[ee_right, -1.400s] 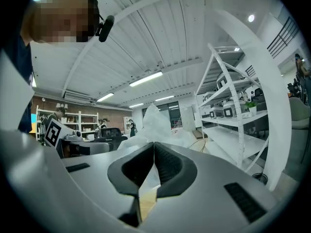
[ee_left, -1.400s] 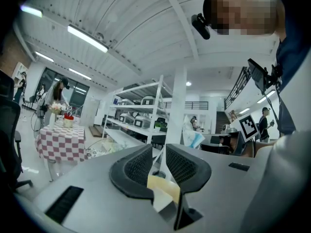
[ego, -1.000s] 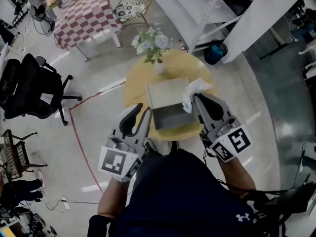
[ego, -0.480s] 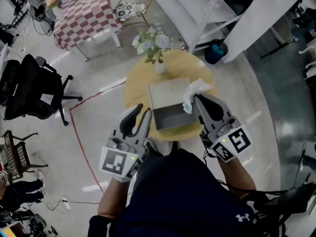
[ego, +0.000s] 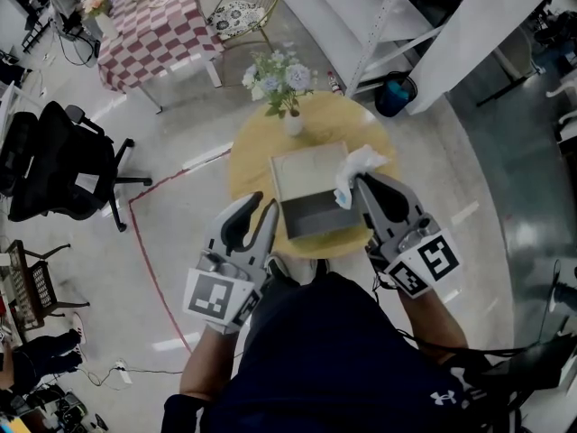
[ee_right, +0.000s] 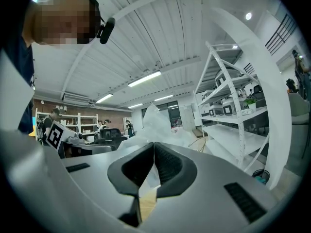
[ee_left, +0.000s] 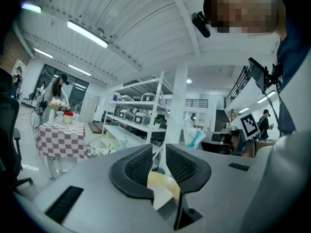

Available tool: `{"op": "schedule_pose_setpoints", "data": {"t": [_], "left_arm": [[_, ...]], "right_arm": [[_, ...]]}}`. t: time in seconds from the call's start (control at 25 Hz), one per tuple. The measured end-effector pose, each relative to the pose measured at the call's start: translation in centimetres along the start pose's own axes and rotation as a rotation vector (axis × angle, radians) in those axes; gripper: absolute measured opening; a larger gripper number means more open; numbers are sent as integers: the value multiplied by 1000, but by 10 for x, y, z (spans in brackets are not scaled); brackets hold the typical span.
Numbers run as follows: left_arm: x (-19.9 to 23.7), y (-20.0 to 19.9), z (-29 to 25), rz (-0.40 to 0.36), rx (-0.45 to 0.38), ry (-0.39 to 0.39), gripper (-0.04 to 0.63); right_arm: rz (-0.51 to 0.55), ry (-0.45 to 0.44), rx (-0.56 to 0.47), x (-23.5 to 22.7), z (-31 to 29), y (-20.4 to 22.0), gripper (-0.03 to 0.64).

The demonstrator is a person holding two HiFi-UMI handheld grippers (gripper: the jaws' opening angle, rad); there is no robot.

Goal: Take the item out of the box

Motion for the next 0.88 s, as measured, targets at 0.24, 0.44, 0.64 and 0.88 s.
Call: {"op": "schedule_pose_setpoints", "data": {"t": [0.24, 0.44, 0.64, 0.88], "left_arm": [[2, 1, -1, -2, 8, -1, 97], [2, 2, 0, 2, 11, -1, 97], [1, 1, -1, 2, 9, 6, 97], [3, 8, 1, -30, 34, 19, 97]], "right_arm": [[-8, 0, -3, -2, -1, 1, 14], [-6, 0, -5, -1, -1, -2, 14], [-5, -2, -7, 0, 2, -3, 14], [-13, -3, -5, 1, 3, 1, 14]]}}
Point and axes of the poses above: the fingertips, and each gripper's own axes: z backward along the fingers, x to its left, y out of its underside, the point moved 7 cm from there along z, backward along the fingers, and after that the axes turned 4 degrees about -x, right-handed, at the moved point
